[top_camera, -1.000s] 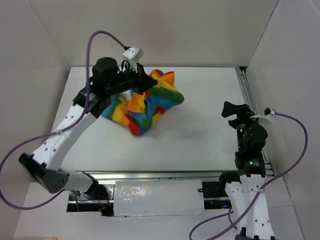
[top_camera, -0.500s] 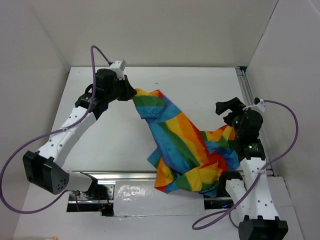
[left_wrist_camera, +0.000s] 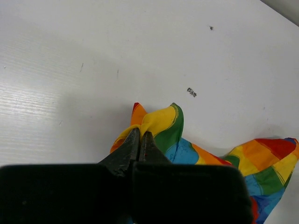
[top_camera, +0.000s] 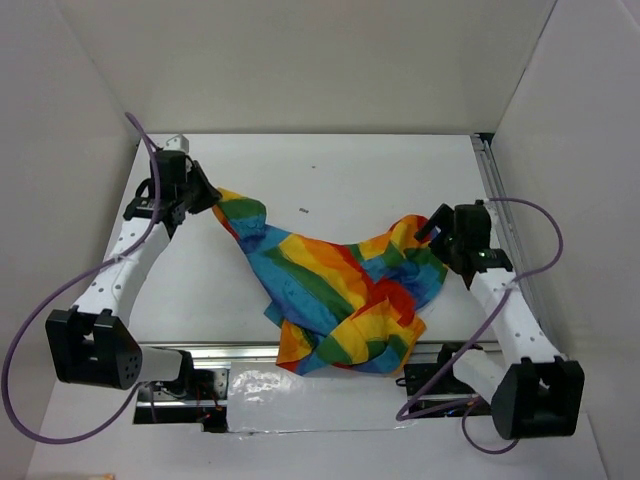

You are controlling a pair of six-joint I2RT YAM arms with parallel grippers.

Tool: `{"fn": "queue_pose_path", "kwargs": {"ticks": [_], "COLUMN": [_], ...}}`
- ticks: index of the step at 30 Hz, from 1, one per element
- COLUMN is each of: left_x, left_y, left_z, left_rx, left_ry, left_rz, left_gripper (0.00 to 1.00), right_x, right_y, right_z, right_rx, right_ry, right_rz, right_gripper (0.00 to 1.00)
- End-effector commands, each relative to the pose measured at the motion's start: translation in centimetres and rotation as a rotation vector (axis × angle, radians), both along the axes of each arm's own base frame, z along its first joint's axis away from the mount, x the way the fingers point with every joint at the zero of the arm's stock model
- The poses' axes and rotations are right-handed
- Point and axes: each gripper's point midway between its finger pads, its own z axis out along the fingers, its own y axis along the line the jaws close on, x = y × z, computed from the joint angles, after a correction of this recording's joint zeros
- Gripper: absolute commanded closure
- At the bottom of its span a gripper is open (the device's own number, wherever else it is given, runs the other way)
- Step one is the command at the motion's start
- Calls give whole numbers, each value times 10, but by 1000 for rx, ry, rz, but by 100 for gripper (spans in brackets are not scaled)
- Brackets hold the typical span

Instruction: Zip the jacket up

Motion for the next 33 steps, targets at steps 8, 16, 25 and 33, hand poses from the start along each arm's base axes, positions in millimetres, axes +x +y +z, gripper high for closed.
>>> {"fn": "queue_pose_path", "kwargs": {"ticks": [8, 16, 25, 33], "left_x": [-11, -24, -50, -138], "left_y": [-10, -5, 10, 25], "left_z": [46, 79, 157, 303], "left_rx": [-57, -60, -30, -31], "left_ry": [-168, -254, -435, -778], "left_rz": [-69, -87, -37, 31], "left_gripper": [100, 100, 100, 100], "right_x": [38, 46, 35, -64], "right_y": [81, 53, 56, 6], "right_z": [-33, -59, 135, 338], "right_rx": [-40, -118, -42, -45], "right_ry": [115, 180, -312, -713], "right_rz": [182, -3, 93, -29], "right_gripper": [0, 48, 100, 100]}}
